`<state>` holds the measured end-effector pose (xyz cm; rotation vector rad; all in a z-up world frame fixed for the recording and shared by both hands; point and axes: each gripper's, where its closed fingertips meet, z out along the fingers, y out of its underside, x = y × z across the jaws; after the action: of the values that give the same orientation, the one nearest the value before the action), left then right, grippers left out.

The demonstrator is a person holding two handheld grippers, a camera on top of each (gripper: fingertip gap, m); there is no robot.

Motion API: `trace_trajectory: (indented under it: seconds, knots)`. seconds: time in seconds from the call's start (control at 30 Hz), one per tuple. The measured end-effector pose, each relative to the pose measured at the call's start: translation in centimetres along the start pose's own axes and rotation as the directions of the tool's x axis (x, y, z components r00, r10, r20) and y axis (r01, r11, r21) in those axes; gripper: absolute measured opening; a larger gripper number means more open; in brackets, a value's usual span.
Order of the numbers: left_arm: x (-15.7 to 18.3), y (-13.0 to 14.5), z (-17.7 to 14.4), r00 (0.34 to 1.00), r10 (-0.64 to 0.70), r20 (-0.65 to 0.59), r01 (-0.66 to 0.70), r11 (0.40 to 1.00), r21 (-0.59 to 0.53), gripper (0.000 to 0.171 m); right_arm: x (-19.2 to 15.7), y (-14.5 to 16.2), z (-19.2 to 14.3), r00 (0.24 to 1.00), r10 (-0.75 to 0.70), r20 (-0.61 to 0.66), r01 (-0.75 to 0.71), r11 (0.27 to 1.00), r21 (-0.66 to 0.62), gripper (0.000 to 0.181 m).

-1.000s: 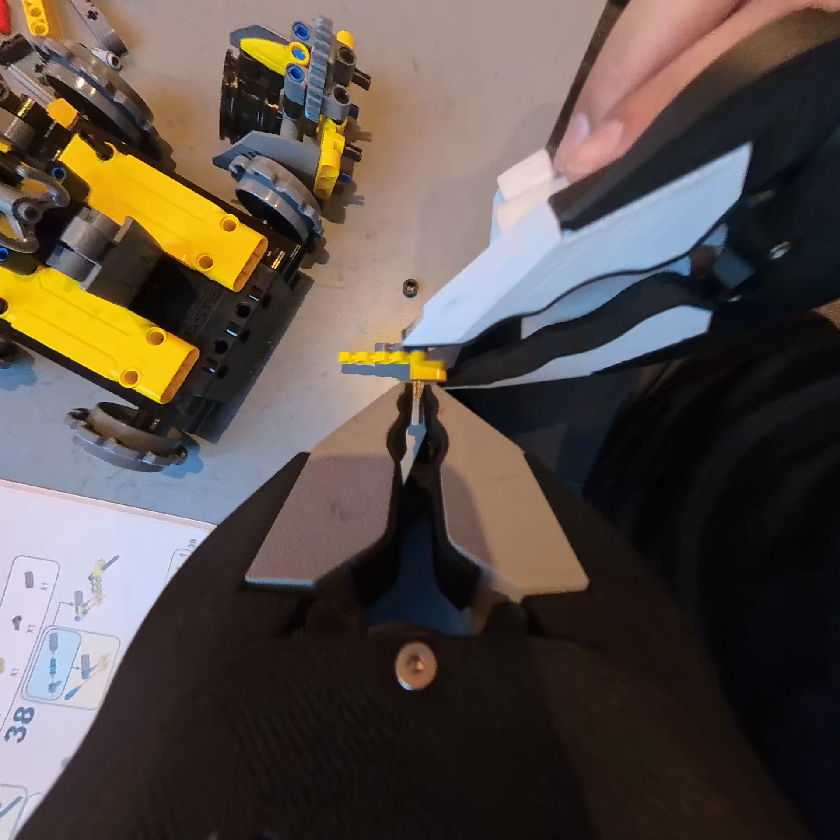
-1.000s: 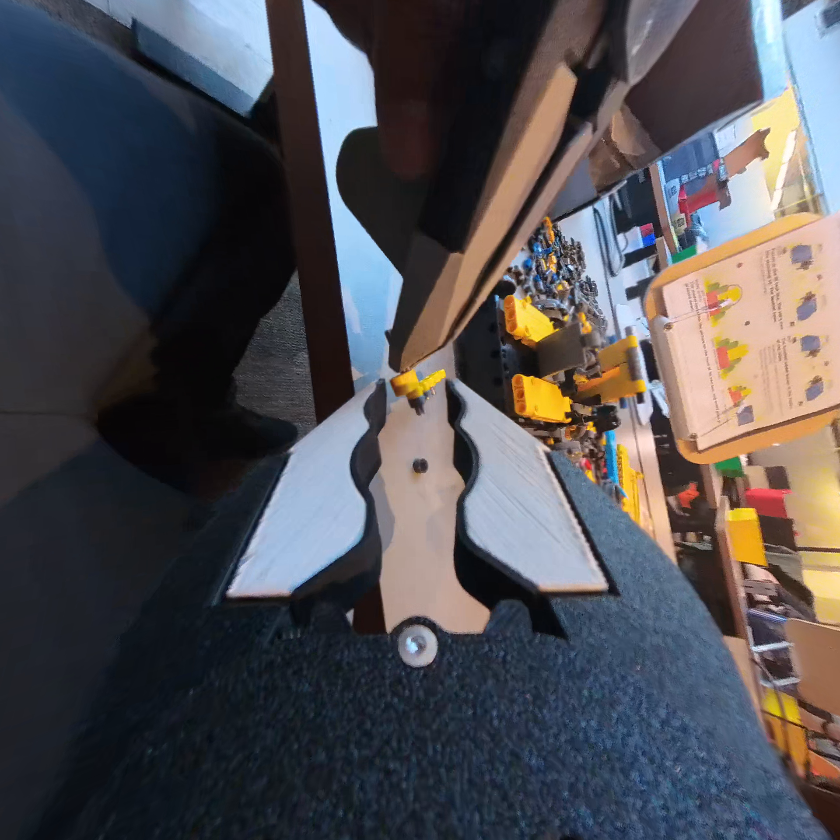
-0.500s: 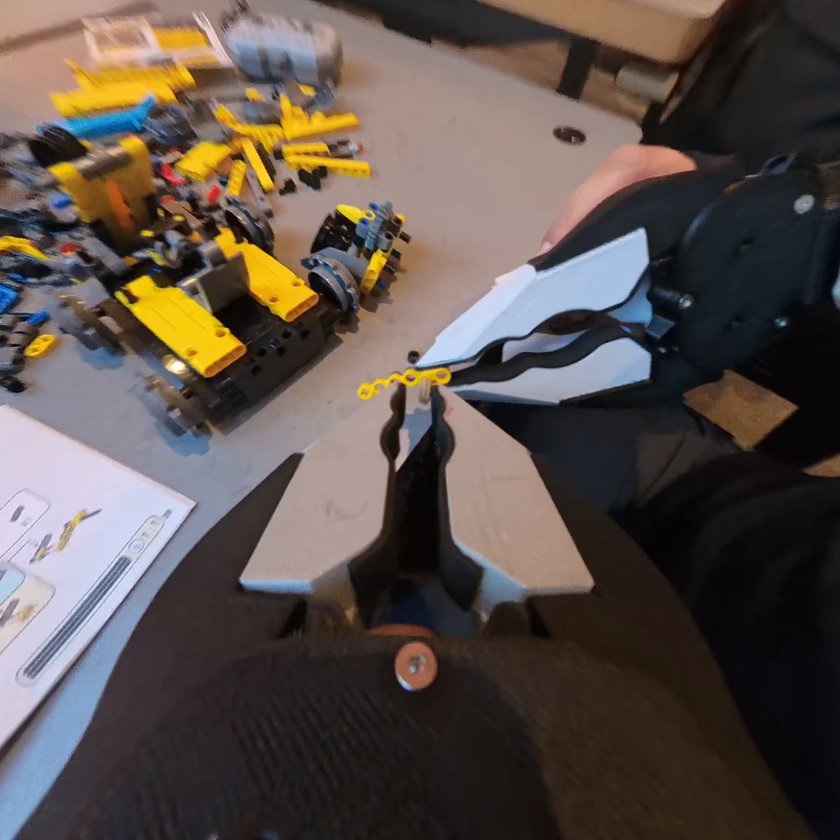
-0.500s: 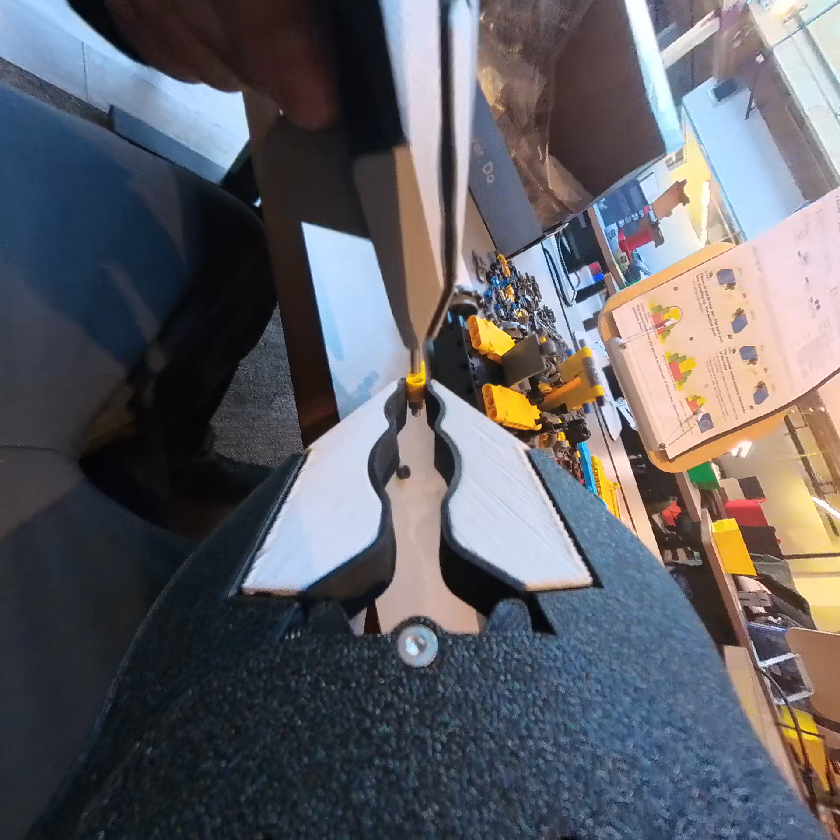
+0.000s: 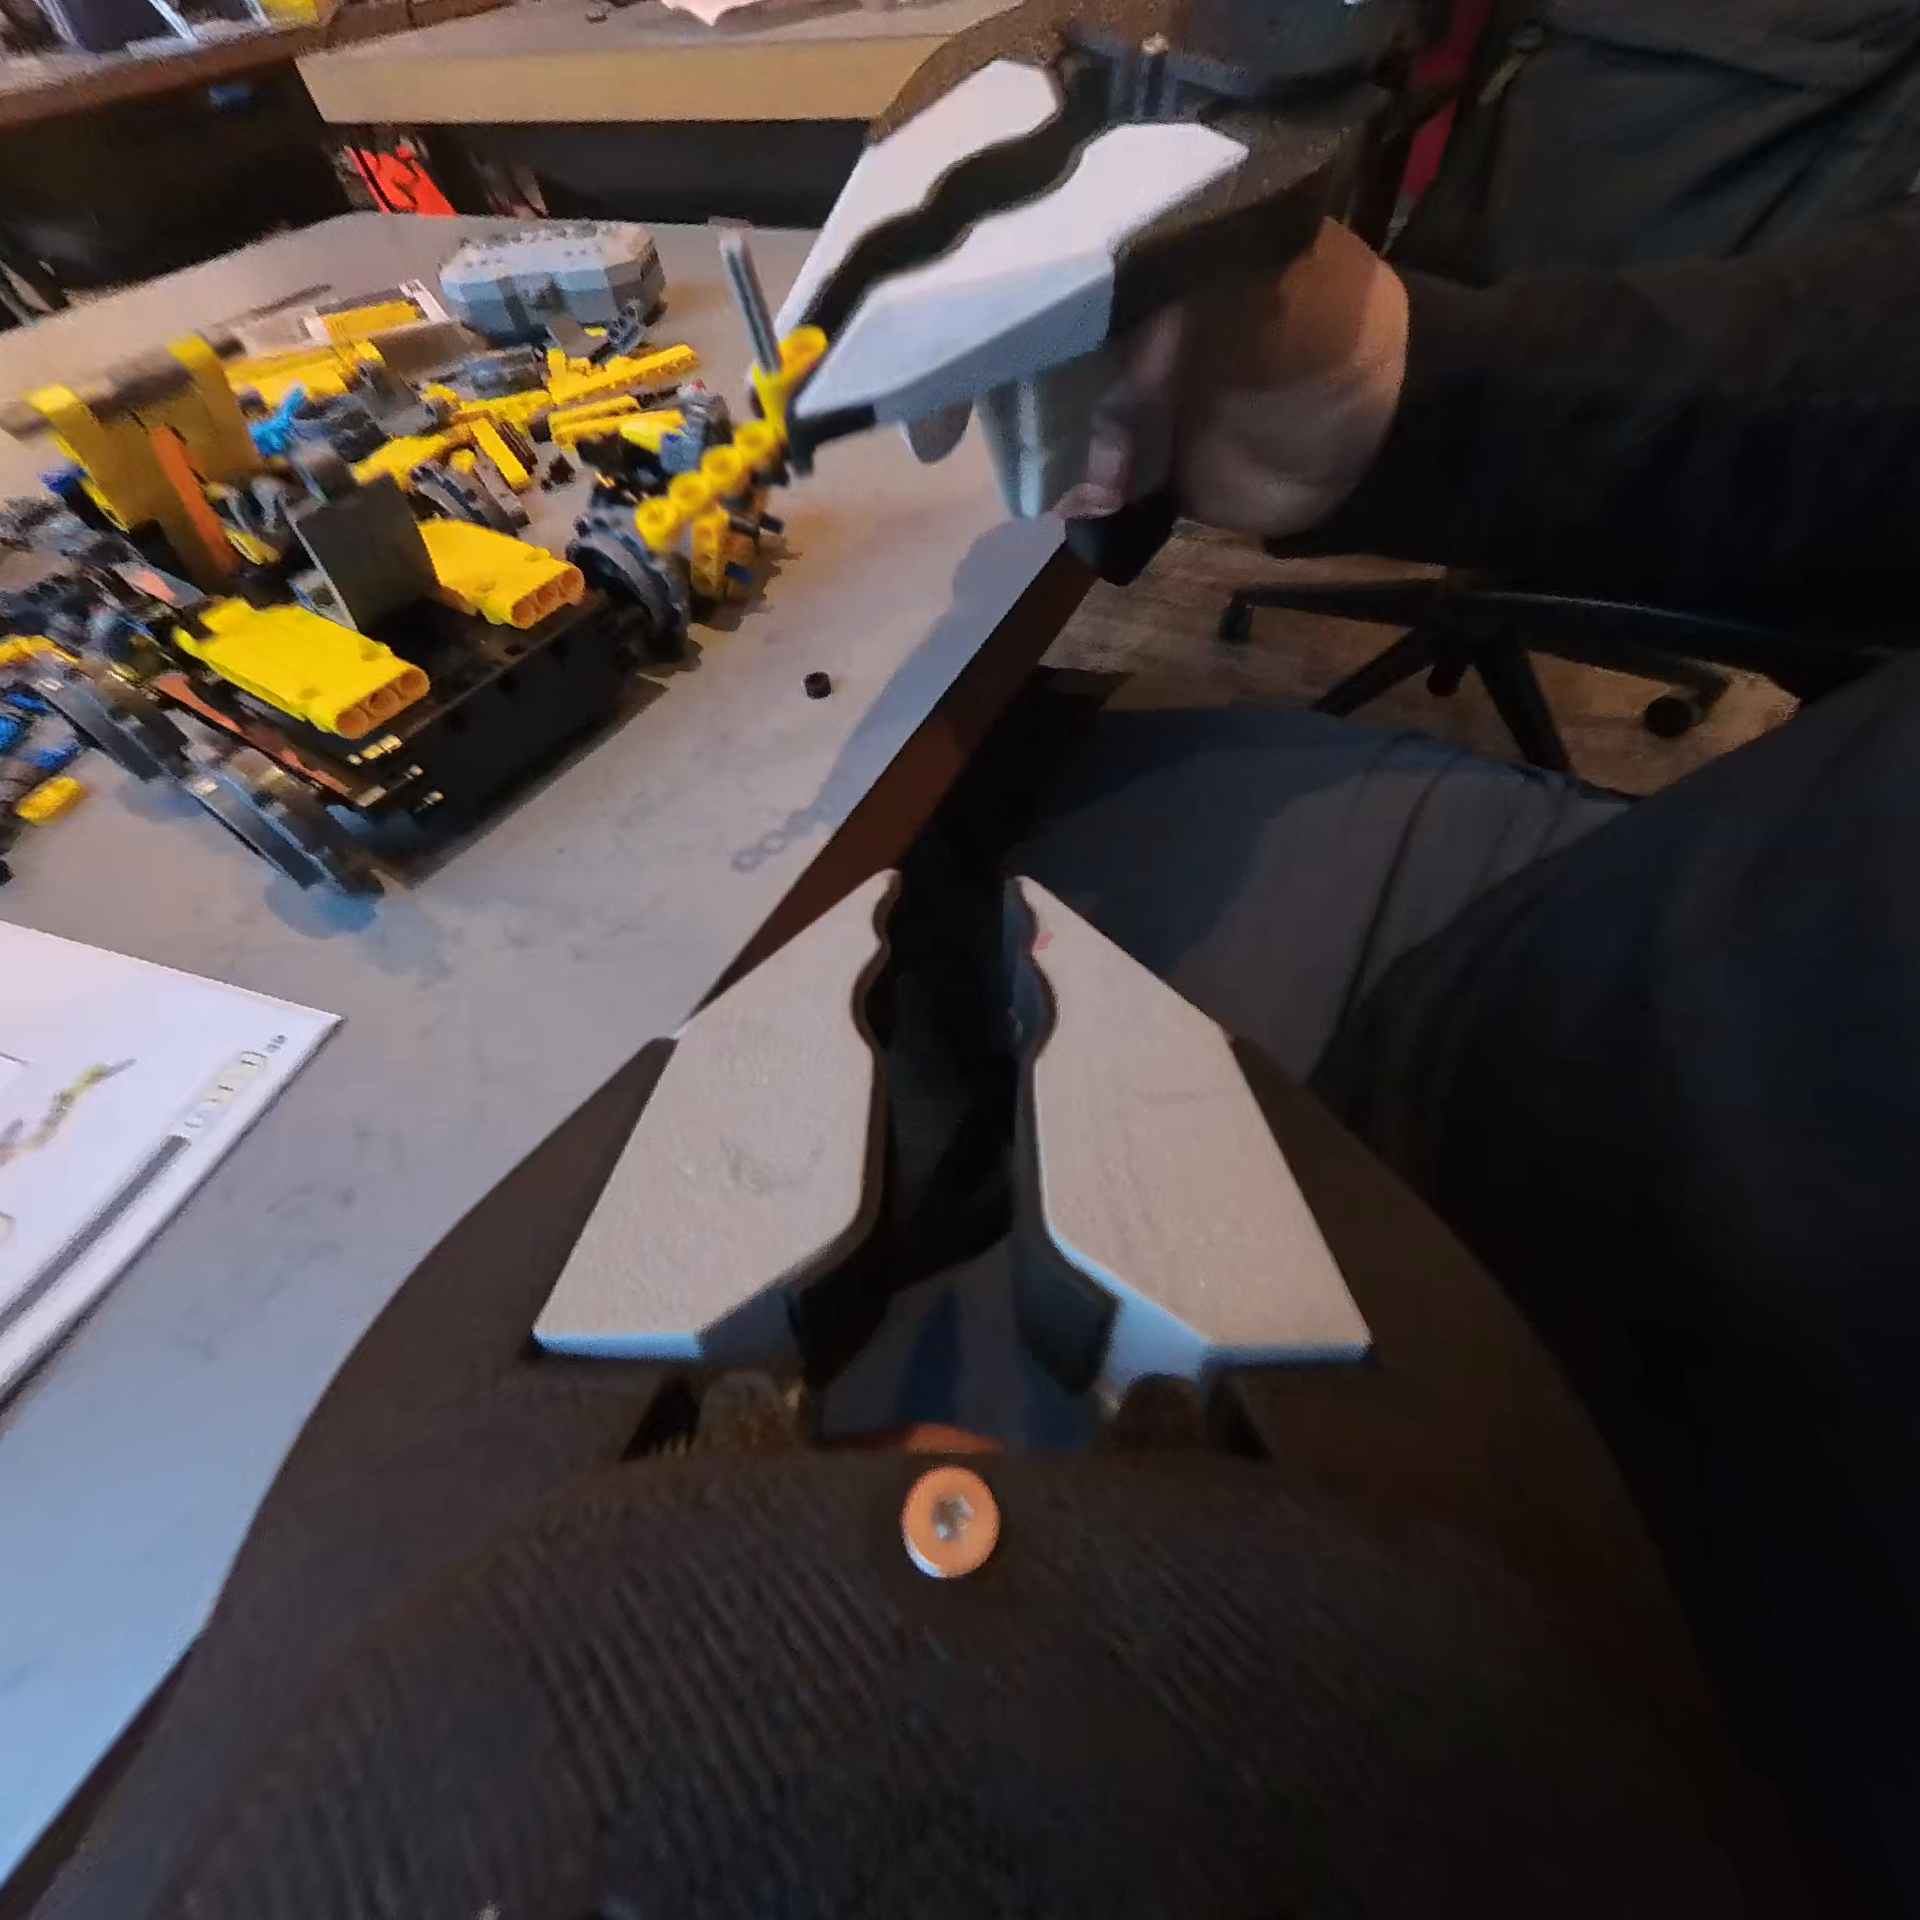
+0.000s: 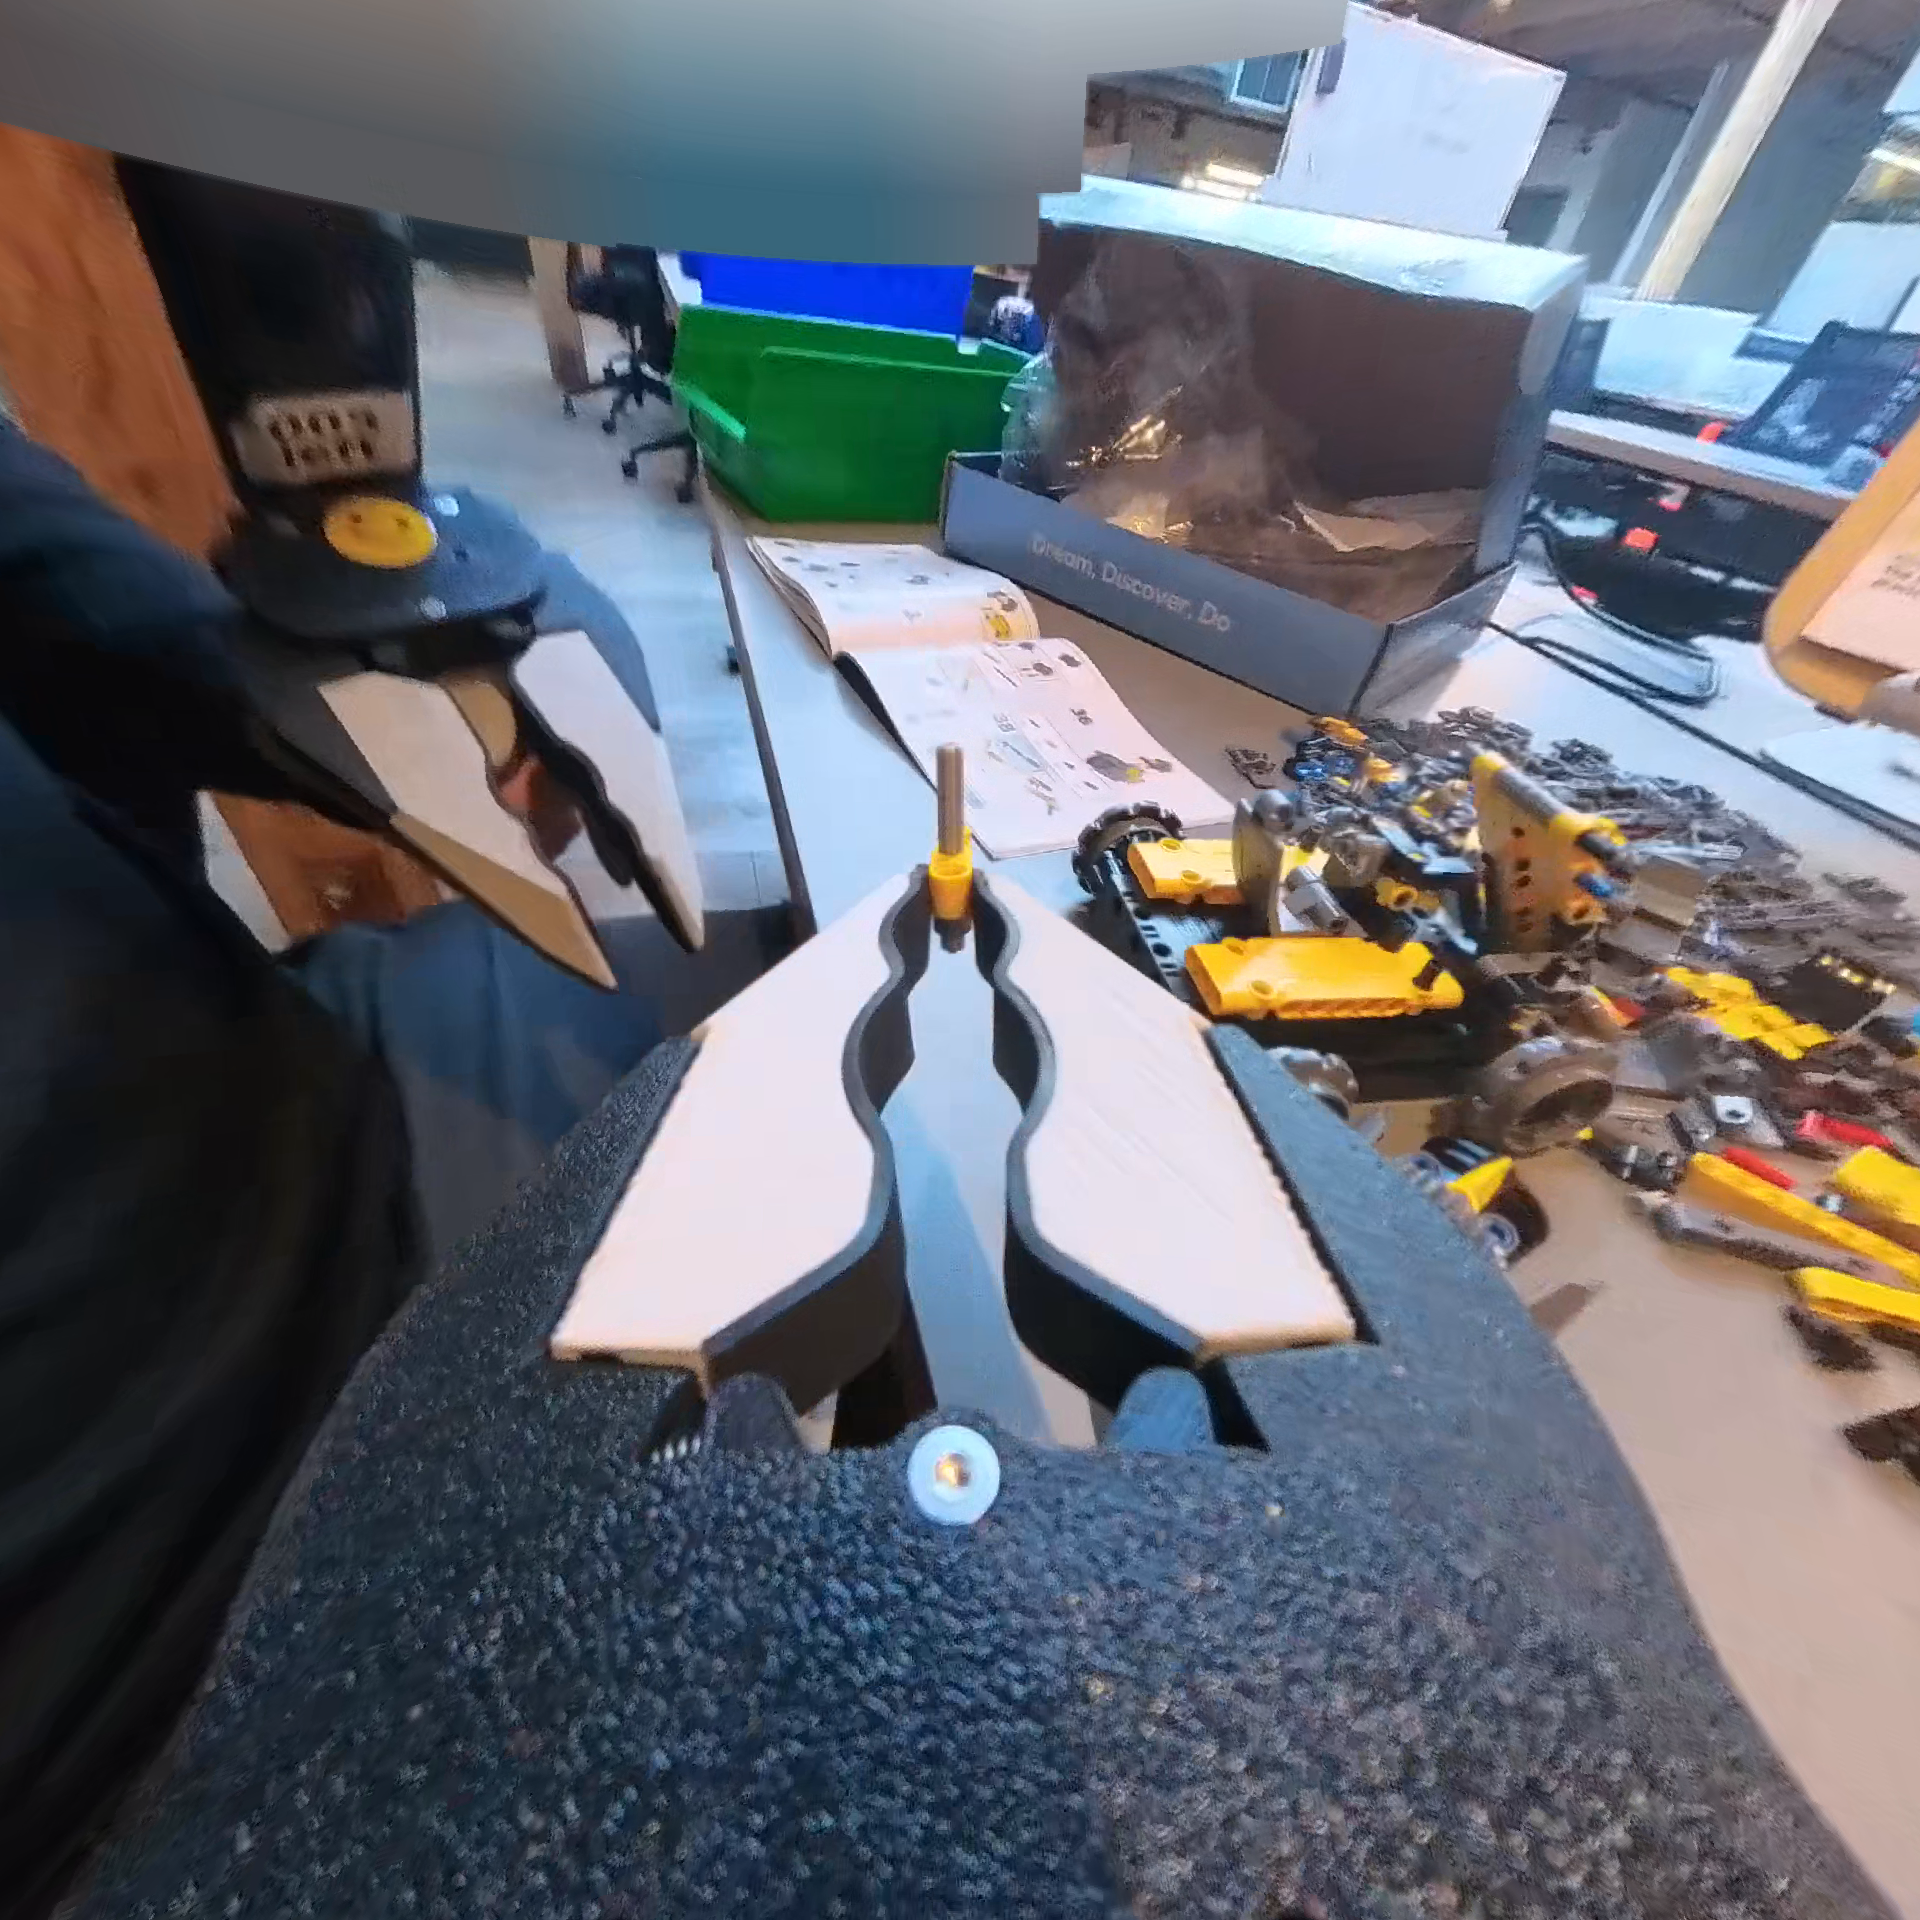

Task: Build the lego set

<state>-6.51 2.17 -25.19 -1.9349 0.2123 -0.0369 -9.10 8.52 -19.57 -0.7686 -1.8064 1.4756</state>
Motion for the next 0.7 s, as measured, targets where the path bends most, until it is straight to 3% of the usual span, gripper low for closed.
trace_trajectory:
  seconds: [0.1, 0.3, 0.7]
  knots:
    - [0.3, 0.7, 0.5, 0.996, -0.074, -0.049, 0.073, 0.997, -0.024, 0.018, 0.2, 0.7, 0.1, 0.997, 0.066, 0.03, -0.066, 0.998, -0.001, 0.007]
    - [0.0, 0.7, 0.8, 0.995, -0.085, -0.05, 0.084, 0.996, -0.02, 0.018, -0.9, 1.6, 0.7, 0.993, 0.07, 0.091, -0.066, 0.997, -0.048, 0.007]
    - [0.0, 1.2, 1.4, 1.0, -0.02, -0.02, 0.019, 0.999, -0.049, 0.017, -0.7, 1.2, -0.1, 0.984, 0.138, 0.11, -0.137, 0.99, -0.015, 0.007]
